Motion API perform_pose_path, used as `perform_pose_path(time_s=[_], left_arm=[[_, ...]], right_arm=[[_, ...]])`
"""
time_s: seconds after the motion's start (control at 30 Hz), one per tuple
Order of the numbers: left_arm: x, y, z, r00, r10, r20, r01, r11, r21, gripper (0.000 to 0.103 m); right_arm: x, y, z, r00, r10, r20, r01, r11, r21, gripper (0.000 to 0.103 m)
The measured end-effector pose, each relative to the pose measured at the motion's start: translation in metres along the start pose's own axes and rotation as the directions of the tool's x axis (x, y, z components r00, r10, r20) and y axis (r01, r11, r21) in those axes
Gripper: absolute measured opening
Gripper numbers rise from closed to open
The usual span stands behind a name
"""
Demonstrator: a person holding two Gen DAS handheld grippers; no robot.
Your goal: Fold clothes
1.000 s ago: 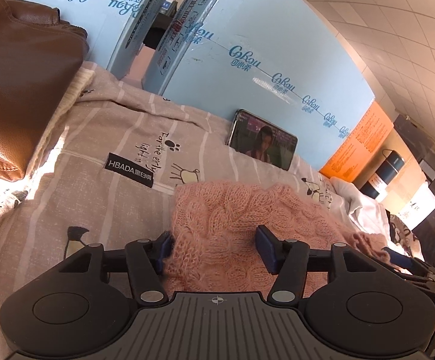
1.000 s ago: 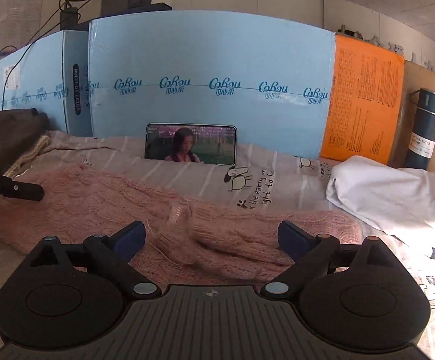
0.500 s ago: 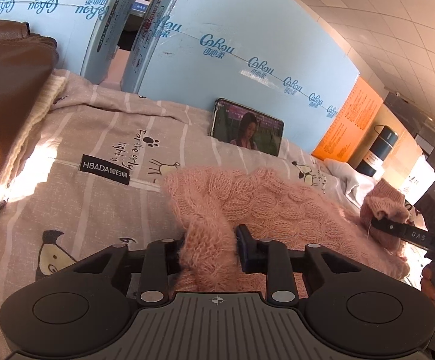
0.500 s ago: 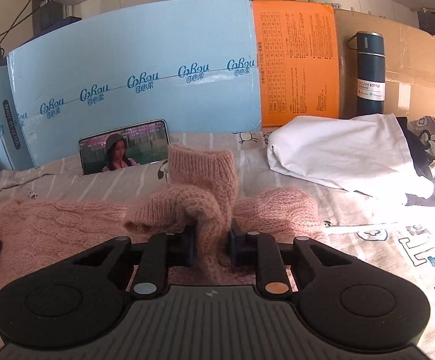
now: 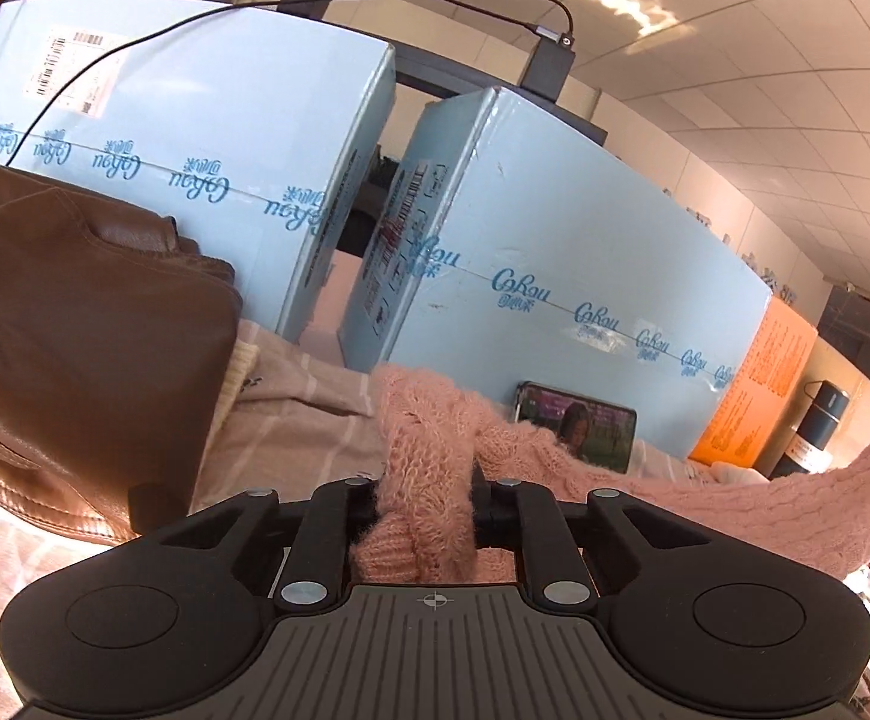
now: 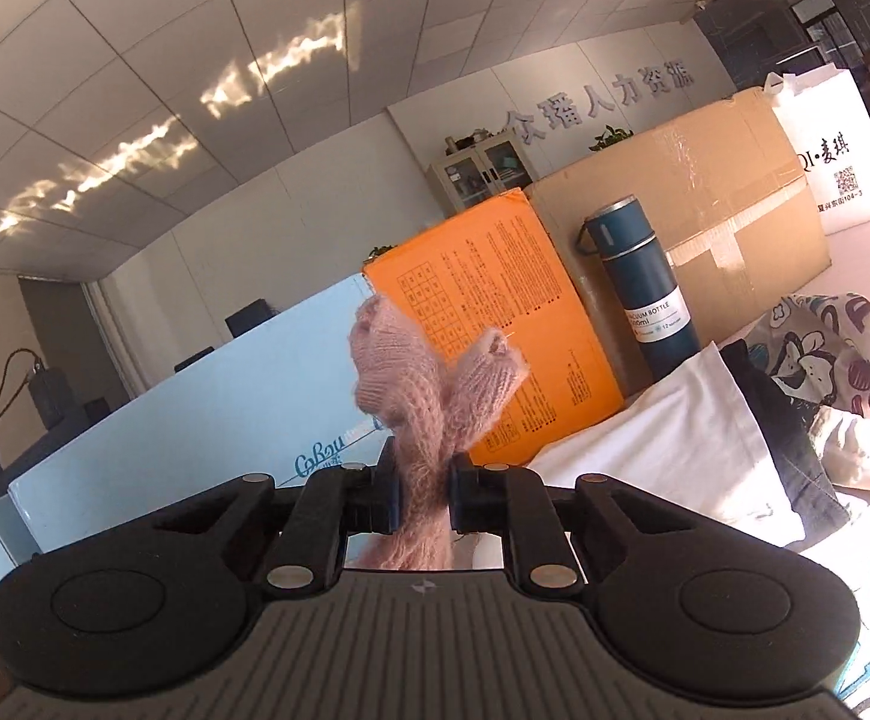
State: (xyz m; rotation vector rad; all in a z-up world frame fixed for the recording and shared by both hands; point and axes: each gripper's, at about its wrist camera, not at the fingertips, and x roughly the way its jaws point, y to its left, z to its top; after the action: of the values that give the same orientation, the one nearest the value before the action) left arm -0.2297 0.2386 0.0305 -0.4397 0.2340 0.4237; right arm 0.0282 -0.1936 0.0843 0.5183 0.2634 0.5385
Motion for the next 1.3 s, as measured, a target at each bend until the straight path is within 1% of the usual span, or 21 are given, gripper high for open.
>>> perform_pose_path(time_s=[0.1, 0.2, 0.27, 0.3, 0.33, 0.37, 0.43, 0.5, 0.57, 0.63, 0.7, 0.77, 0.83, 0.87, 0.9, 0.93, 1.0, 1.03, 1.13, 1.2, 1.3], left_arm=[[0.008, 0.003, 0.001, 1.000, 0.023, -0.020, -0.023, 1.000, 0.013, 0.015], [0.023, 0.005, -0.007, 0.995, 0.051, -0.083, -0.048, 0.998, 0.037, 0.015], [0.031, 0.004, -0.013, 0.990, 0.084, -0.114, -0.076, 0.994, 0.073, 0.016], [0.032, 0.004, -0.015, 0.987, 0.099, -0.125, -0.089, 0.993, 0.081, 0.022], [0.033, 0.004, -0.016, 0.985, 0.114, -0.132, -0.103, 0.991, 0.089, 0.022], [0.032, 0.004, -0.015, 0.983, 0.130, -0.130, -0.118, 0.989, 0.093, 0.025], [0.030, 0.004, -0.014, 0.979, 0.163, -0.121, -0.150, 0.983, 0.107, 0.043], [0.025, -0.001, -0.008, 0.978, 0.193, -0.076, -0.181, 0.973, 0.147, 0.073], [0.023, -0.012, 0.002, 0.980, 0.195, -0.027, -0.185, 0.960, 0.213, 0.077], [0.024, -0.027, 0.012, 0.989, 0.145, 0.001, -0.138, 0.943, 0.301, 0.081], [0.030, -0.045, 0.016, 0.999, 0.047, -0.013, -0.038, 0.915, 0.402, 0.087], [0.046, -0.062, 0.015, 0.993, -0.033, -0.111, 0.083, 0.874, 0.478, 0.090], [0.063, -0.078, 0.014, 0.971, -0.104, -0.214, 0.206, 0.817, 0.538, 0.090], [0.071, -0.086, 0.014, 0.954, -0.135, -0.267, 0.268, 0.783, 0.562, 0.090], [0.080, -0.093, 0.013, 0.933, -0.156, -0.325, 0.327, 0.749, 0.577, 0.090], [0.089, -0.098, 0.010, 0.908, -0.159, -0.387, 0.373, 0.728, 0.576, 0.090], [0.105, -0.102, 0.005, 0.868, -0.148, -0.475, 0.426, 0.713, 0.557, 0.090], [0.108, -0.101, 0.002, 0.858, -0.148, -0.493, 0.437, 0.715, 0.546, 0.090], [0.105, -0.098, -0.009, 0.851, -0.157, -0.501, 0.446, 0.720, 0.531, 0.083], [0.098, -0.095, -0.012, 0.853, -0.183, -0.488, 0.457, 0.713, 0.531, 0.042], [0.080, -0.098, -0.017, 0.878, -0.207, -0.432, 0.455, 0.645, 0.615, 0.011]], right_arm=[[0.009, -0.022, -0.010, 0.998, -0.027, -0.054, 0.032, 0.995, 0.090, 0.013], [0.021, -0.044, -0.031, 0.989, -0.076, -0.128, 0.094, 0.986, 0.138, 0.013], [0.027, -0.054, -0.041, 0.974, -0.133, -0.184, 0.159, 0.977, 0.140, 0.013], [0.031, -0.059, -0.046, 0.963, -0.164, -0.212, 0.195, 0.971, 0.137, 0.013], [0.032, -0.064, -0.049, 0.951, -0.213, -0.224, 0.246, 0.960, 0.133, 0.018], [0.031, -0.068, -0.051, 0.935, -0.271, -0.227, 0.305, 0.943, 0.131, 0.033], [0.027, -0.071, -0.051, 0.894, -0.410, -0.180, 0.431, 0.898, 0.095, 0.051], [0.018, -0.076, -0.048, 0.867, -0.488, -0.099, 0.495, 0.866, 0.065, 0.057], [0.008, -0.078, -0.045, 0.860, -0.509, -0.049, 0.511, 0.855, 0.087, 0.069], [0.000, -0.076, -0.043, 0.885, -0.464, -0.025, 0.464, 0.880, 0.104, 0.072], [-0.006, -0.070, -0.042, 0.924, -0.382, -0.011, 0.381, 0.919, 0.097, 0.074], [-0.008, -0.063, -0.041, 0.957, -0.290, -0.019, 0.291, 0.954, 0.075, 0.081], [0.001, -0.059, -0.043, 0.976, -0.185, -0.117, 0.193, 0.980, 0.058, 0.084], [0.006, -0.058, -0.043, 0.976, -0.130, -0.176, 0.141, 0.988, 0.054, 0.090], [0.016, -0.057, -0.047, 0.961, -0.077, -0.264, 0.094, 0.994, 0.055, 0.093], [0.028, -0.057, -0.052, 0.930, -0.024, -0.368, 0.050, 0.997, 0.061, 0.094], [0.041, -0.052, -0.064, 0.886, -0.024, -0.463, 0.041, 0.999, 0.028, 0.094], [0.042, -0.049, -0.066, 0.881, -0.036, -0.472, 0.043, 0.999, 0.004, 0.094], [0.039, -0.044, -0.068, 0.890, -0.054, -0.452, 0.047, 0.999, -0.027, 0.096], [0.038, -0.044, -0.068, 0.901, -0.063, -0.430, 0.051, 0.998, -0.038, 0.096], [0.034, -0.038, -0.067, 0.927, -0.077, -0.368, 0.042, 0.994, -0.102, 0.096]])
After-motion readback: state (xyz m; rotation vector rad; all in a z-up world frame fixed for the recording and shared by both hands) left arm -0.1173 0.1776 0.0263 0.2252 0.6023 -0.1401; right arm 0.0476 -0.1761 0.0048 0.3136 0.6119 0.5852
